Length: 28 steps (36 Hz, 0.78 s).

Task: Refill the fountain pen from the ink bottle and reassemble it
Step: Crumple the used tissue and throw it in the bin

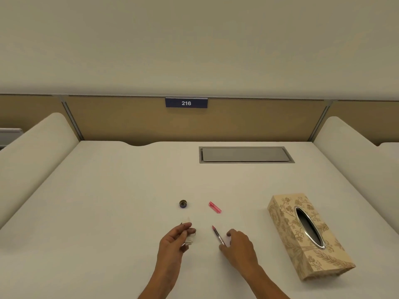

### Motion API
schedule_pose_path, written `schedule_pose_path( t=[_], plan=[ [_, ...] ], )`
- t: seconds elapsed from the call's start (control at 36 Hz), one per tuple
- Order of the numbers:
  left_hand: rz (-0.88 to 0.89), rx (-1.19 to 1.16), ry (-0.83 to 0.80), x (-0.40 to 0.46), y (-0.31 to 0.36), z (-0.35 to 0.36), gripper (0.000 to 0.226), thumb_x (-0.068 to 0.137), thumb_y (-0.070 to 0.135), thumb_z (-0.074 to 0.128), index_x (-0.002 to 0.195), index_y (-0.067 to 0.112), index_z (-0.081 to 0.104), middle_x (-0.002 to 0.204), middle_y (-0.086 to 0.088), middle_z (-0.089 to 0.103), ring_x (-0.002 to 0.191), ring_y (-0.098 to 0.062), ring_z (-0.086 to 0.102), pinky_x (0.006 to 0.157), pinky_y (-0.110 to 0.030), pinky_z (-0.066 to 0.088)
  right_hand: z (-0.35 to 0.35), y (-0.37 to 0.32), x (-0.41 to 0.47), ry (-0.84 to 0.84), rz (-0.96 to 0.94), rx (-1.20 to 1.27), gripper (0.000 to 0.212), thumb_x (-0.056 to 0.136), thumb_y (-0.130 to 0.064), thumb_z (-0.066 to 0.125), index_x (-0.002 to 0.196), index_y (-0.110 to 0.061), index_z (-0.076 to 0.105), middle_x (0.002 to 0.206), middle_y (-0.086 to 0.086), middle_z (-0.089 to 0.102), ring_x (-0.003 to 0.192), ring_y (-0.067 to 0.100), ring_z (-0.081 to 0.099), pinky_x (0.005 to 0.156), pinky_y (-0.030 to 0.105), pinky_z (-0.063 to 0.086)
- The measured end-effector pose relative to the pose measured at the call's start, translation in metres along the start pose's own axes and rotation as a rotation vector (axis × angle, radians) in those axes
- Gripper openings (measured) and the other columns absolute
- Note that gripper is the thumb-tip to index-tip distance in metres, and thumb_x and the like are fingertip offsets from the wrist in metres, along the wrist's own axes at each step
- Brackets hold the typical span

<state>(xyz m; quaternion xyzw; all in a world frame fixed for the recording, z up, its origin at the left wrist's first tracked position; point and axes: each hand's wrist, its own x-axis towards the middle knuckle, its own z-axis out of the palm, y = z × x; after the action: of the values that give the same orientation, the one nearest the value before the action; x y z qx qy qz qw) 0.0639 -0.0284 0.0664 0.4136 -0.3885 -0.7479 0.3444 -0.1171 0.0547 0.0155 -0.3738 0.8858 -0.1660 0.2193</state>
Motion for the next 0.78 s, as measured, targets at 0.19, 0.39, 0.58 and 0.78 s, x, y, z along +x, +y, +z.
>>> schedule_pose_path(
  t=[0.19, 0.39, 0.58, 0.78],
  plan=[
    [0.048, 0.229, -0.073, -0.006, 0.003, 0.006, 0.035, 0.09, -0.014, 0.053, 0.103, 0.012, 0.072, 0.096, -0.005, 0.078, 0.096, -0.017, 0.069, 0.073, -0.026, 0.046, -0.001, -0.005, -0.002, 0.15, -0.011, -0.086, 0.055, 0.092, -0.056, 0.05, 0.138, -0.028, 0.044, 0.132, -0.006, 0.056, 0.122, 0.017, 0.047, 0.094, 0.028, 0.047],
    [0.055, 0.391, -0.097, -0.005, 0.001, 0.011, 0.04, 0.083, -0.019, 0.056, 0.075, 0.014, 0.078, 0.09, -0.002, 0.078, 0.095, -0.016, 0.071, 0.079, -0.022, 0.05, -0.003, -0.013, -0.006, 0.251, -0.12, 0.068, 0.039, 0.093, -0.047, 0.056, 0.128, -0.032, 0.055, 0.119, -0.012, 0.06, 0.108, 0.009, 0.045, 0.09, 0.02, 0.04],
    [0.118, 0.481, -0.136, 0.003, -0.005, 0.008, 0.05, 0.078, -0.023, 0.057, 0.051, 0.017, 0.045, 0.07, -0.004, 0.066, 0.075, -0.018, 0.063, 0.077, -0.019, 0.053, -0.011, -0.027, -0.026, 0.166, -0.179, 0.421, 0.015, 0.095, -0.039, 0.061, 0.105, -0.03, 0.067, 0.101, -0.016, 0.067, 0.094, 0.002, 0.055, 0.074, 0.009, 0.043],
    [0.14, 0.542, -0.175, 0.006, -0.003, 0.01, 0.054, 0.075, -0.024, 0.053, 0.049, 0.022, 0.039, 0.062, -0.005, 0.057, 0.067, -0.018, 0.048, 0.077, -0.027, 0.054, -0.015, -0.035, -0.041, 0.025, -0.179, 0.579, 0.018, 0.095, -0.044, 0.059, 0.094, -0.031, 0.072, 0.091, -0.012, 0.072, 0.085, 0.007, 0.063, 0.075, 0.015, 0.05]
  ],
)
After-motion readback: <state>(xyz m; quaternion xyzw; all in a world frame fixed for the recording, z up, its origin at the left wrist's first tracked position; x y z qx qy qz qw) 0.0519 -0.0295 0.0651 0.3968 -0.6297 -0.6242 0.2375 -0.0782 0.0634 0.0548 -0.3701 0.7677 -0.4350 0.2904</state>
